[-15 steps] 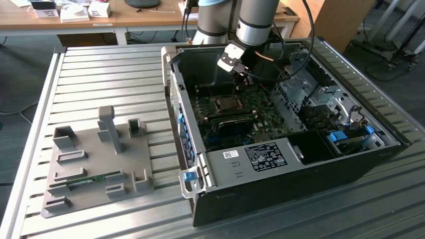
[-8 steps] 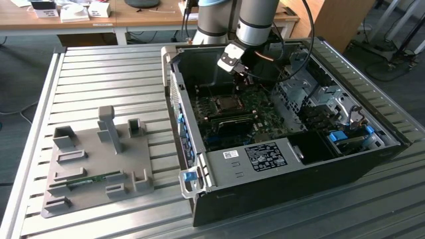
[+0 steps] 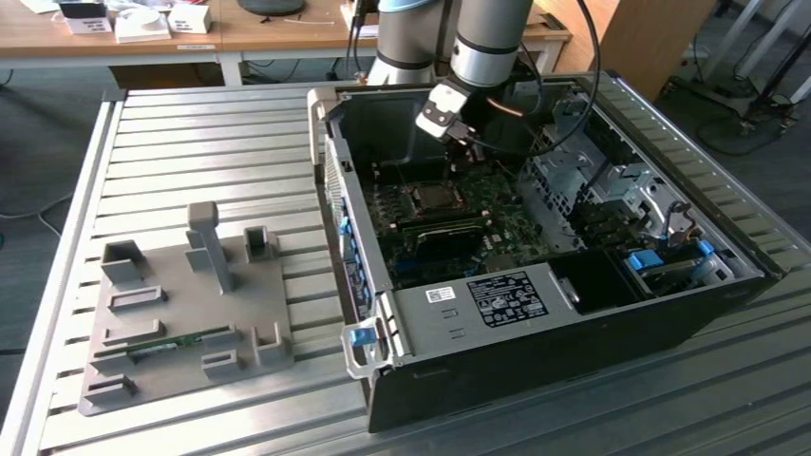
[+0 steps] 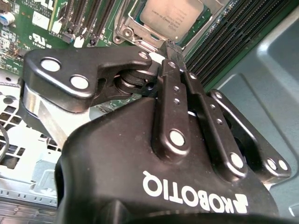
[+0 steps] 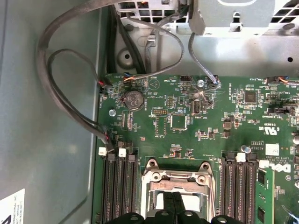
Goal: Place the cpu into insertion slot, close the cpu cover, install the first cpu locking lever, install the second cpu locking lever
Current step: 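Close the cpu cover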
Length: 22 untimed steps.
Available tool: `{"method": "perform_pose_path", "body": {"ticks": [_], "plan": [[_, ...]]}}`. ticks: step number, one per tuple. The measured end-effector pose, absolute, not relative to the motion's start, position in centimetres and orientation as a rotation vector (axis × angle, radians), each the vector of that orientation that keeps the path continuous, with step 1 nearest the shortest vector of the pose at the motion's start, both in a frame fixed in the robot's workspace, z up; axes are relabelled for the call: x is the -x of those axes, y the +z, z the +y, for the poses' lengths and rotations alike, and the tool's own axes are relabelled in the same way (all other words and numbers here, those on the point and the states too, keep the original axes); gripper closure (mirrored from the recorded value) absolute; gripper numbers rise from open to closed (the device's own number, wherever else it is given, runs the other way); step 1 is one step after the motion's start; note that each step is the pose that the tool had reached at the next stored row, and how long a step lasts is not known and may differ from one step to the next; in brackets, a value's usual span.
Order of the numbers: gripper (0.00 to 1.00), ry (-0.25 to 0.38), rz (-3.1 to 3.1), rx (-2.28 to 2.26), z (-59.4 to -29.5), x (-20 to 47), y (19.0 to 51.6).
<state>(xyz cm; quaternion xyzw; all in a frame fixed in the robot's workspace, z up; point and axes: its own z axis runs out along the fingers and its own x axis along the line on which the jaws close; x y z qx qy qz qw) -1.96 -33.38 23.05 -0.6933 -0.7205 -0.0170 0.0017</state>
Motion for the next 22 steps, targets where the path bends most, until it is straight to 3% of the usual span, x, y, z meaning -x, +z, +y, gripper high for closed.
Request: {"method": "perform_pose_path", "body": {"ticks": [22], "plan": [[0.89, -0.052, -2.513, 1.873, -33.38, 1.96, 23.04]]}}
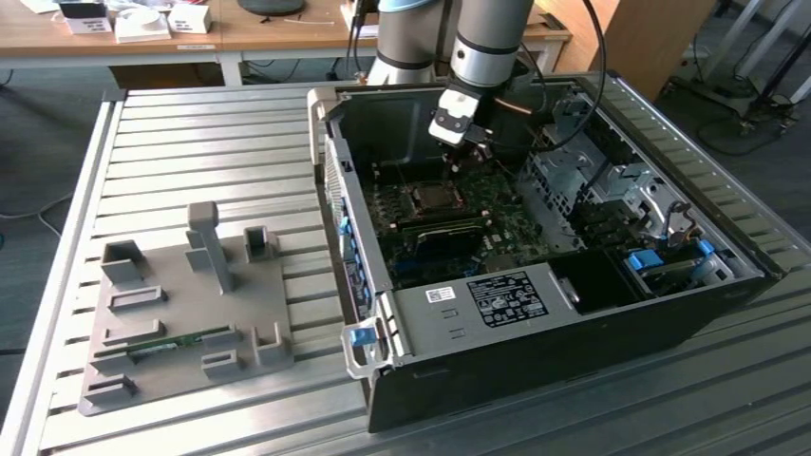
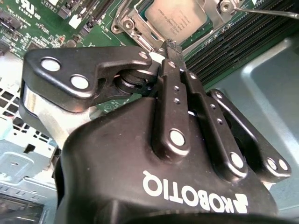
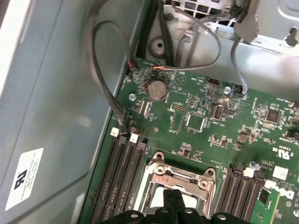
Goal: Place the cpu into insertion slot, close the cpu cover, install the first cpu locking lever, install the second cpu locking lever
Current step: 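Close the cpu cover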
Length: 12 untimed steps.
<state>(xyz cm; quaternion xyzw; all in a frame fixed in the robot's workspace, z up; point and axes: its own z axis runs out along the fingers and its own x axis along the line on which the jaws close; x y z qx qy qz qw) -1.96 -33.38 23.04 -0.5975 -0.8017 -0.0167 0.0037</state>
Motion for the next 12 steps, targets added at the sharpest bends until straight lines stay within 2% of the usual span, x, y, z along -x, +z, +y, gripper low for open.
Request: {"method": "perform_pose_path", "body": {"ticks": [12], "plan": [[0.89, -0.052, -2.515, 1.870, -33.38, 1.96, 23.04]]}}
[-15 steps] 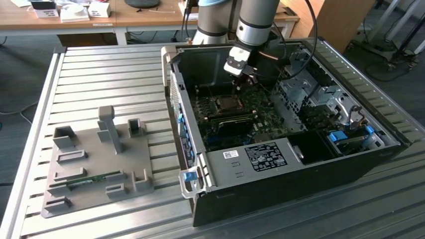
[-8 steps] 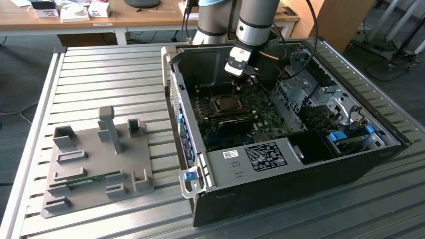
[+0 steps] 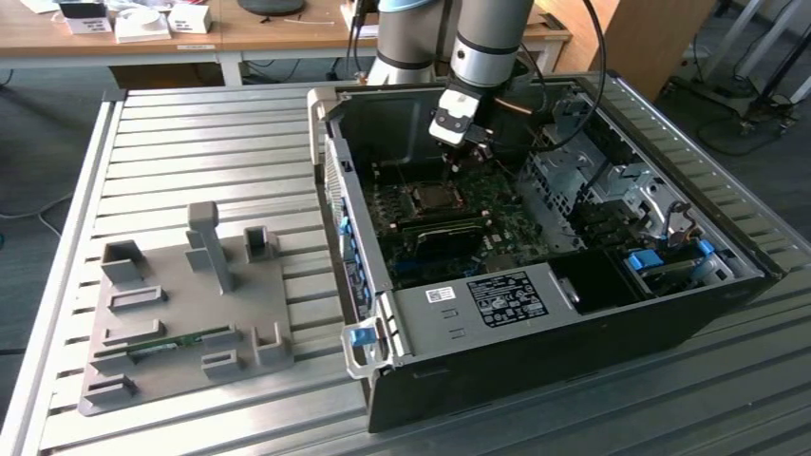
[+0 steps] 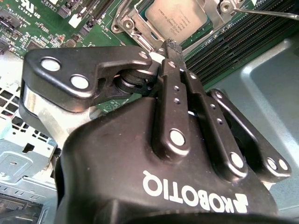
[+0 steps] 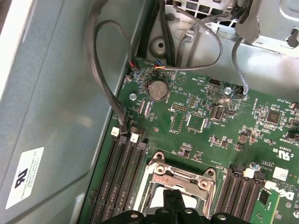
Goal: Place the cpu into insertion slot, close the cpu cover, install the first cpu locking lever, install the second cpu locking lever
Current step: 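Close the cpu cover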
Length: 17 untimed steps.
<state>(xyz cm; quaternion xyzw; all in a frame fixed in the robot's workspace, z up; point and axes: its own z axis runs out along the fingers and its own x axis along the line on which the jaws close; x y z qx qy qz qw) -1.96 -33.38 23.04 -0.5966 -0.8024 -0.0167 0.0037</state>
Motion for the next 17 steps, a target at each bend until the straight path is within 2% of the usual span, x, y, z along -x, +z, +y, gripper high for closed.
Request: {"method": "perform_pose_path", "body": {"ticks": [17], "plan": [[0.89, -0.052, -2.553, 1.816, -33.38, 1.96, 23.04]]}}
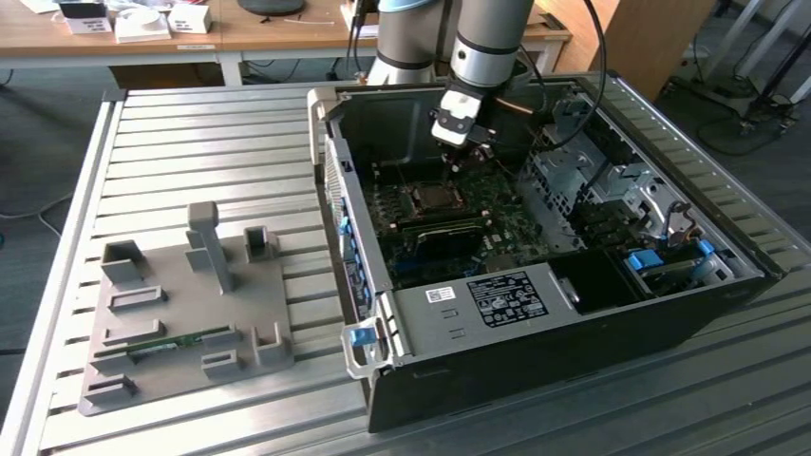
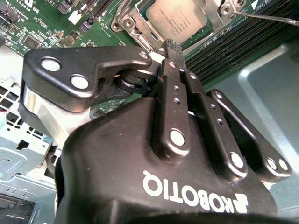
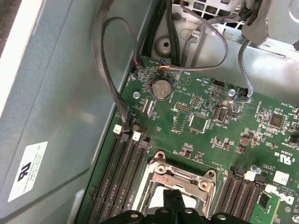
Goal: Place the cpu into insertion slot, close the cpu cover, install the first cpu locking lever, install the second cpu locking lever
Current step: 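Close the cpu cover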
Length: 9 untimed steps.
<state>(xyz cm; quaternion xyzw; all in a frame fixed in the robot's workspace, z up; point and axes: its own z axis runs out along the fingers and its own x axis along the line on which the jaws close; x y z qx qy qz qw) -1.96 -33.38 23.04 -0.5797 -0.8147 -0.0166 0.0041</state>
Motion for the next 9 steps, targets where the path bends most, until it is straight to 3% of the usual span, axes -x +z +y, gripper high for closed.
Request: {"method": "perform_pose_path", "body": {"ticks": [9], "plan": [[0.89, -0.052, -2.574, 1.786, -33.38, 1.96, 23.04]]}}
